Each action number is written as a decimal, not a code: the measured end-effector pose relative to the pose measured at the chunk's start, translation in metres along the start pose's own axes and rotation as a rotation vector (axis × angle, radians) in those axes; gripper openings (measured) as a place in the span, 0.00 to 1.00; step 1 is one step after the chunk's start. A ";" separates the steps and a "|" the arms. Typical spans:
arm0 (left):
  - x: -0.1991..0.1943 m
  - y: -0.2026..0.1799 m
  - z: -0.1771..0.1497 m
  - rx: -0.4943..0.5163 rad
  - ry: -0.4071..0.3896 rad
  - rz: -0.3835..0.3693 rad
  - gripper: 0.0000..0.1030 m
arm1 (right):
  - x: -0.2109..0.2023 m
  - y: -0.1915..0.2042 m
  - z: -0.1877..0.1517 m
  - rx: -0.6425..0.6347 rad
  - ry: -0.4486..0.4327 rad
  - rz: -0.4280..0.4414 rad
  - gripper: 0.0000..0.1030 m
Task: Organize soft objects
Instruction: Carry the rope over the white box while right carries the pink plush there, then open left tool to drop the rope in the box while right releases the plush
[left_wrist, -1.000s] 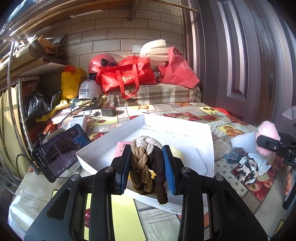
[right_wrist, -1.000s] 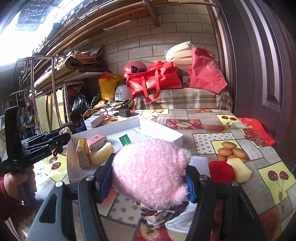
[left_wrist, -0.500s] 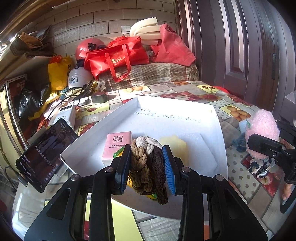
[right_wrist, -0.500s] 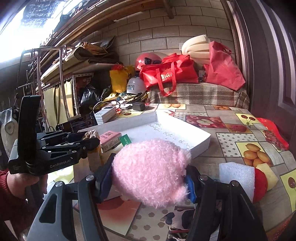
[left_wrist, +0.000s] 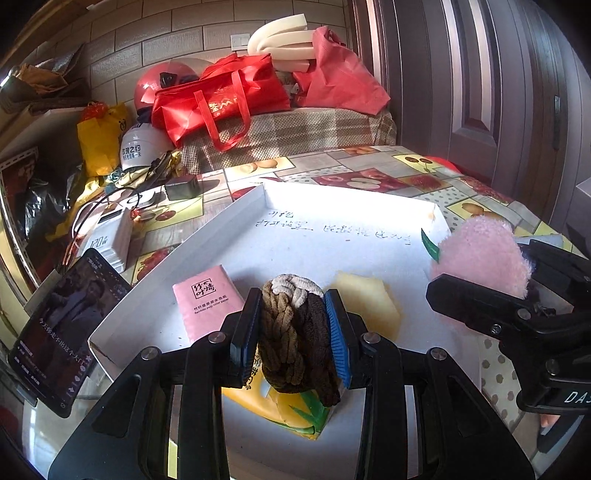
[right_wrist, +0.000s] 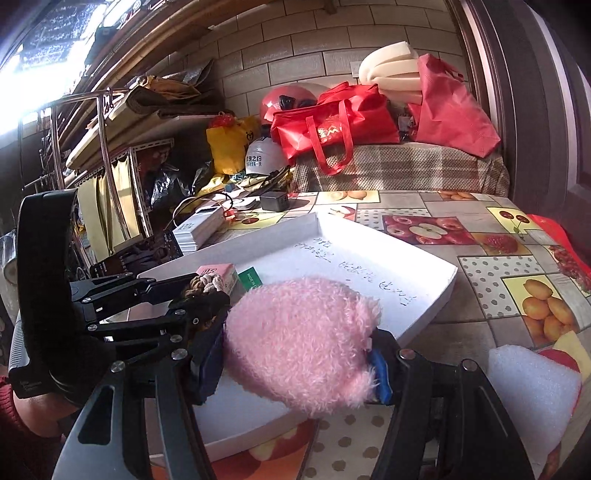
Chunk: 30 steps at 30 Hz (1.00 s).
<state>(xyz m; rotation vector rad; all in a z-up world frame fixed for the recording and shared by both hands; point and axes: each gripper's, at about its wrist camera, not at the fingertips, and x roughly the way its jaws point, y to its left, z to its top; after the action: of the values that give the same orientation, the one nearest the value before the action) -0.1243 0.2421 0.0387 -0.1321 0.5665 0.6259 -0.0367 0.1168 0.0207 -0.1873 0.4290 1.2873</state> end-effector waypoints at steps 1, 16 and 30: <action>0.001 0.002 0.001 -0.011 0.001 -0.001 0.33 | 0.004 -0.002 0.001 0.014 0.008 -0.005 0.62; 0.021 0.011 0.008 -0.063 0.060 0.005 0.33 | 0.038 -0.017 0.018 0.100 0.043 -0.103 0.62; 0.008 0.003 0.007 -0.022 -0.003 0.115 0.95 | 0.042 -0.007 0.021 0.044 0.033 -0.167 0.98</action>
<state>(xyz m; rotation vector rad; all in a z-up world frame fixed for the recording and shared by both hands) -0.1174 0.2506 0.0399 -0.1195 0.5669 0.7439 -0.0167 0.1593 0.0216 -0.2033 0.4596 1.1111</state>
